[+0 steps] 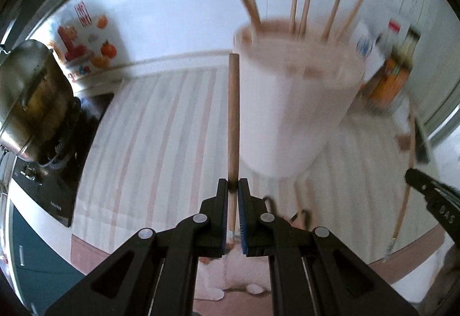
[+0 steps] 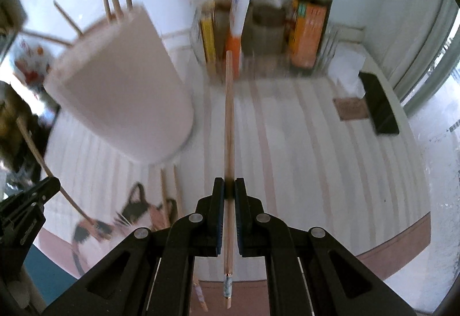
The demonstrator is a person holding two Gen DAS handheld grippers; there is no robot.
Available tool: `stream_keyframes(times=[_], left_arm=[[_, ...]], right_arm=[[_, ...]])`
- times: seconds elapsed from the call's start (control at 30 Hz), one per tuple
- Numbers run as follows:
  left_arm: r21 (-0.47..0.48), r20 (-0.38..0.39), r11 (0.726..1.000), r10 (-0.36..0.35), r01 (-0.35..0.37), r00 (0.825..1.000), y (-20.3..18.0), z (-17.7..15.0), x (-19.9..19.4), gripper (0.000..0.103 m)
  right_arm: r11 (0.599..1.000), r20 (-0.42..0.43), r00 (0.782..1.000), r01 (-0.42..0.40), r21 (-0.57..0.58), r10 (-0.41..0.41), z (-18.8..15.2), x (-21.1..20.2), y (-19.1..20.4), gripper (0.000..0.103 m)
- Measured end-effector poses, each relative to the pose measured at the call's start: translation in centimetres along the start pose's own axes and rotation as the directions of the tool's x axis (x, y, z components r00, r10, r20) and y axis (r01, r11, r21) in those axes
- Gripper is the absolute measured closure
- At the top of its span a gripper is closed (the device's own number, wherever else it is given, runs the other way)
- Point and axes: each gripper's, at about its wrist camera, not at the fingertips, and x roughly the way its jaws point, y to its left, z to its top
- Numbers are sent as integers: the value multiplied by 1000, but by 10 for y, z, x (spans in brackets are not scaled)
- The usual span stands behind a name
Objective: Organize utensils
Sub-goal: 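Lift both held chopsticks and insert them into the pink holder, then open both tools to drop the chopsticks into the holder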
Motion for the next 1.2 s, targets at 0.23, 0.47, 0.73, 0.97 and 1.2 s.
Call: stream_keyframes(times=[0.23, 0.47, 0.73, 0.97, 1.2], left_arm=[[-75, 126, 988, -127, 137, 984, 10, 31, -66, 99], [-93, 252, 962, -227, 257, 941, 19, 75, -125, 99], [-84, 331, 958, -234, 275, 914, 20, 134, -140, 99], [-94, 279, 967, -205, 239, 938, 17, 179, -90, 99], [-112, 191, 967, -204, 228, 960, 14, 196, -35, 99]], right_arm=[[985, 135, 981, -151, 79, 140, 34, -51, 0, 96], [949, 285, 923, -297, 101, 259, 78, -103, 7, 96], [932, 410, 860, -358, 58, 305, 150, -121, 33, 96], [936, 477, 831, -350, 50, 285, 195, -95, 61, 96], [951, 541, 810, -303, 59, 225, 205, -48, 81, 96]])
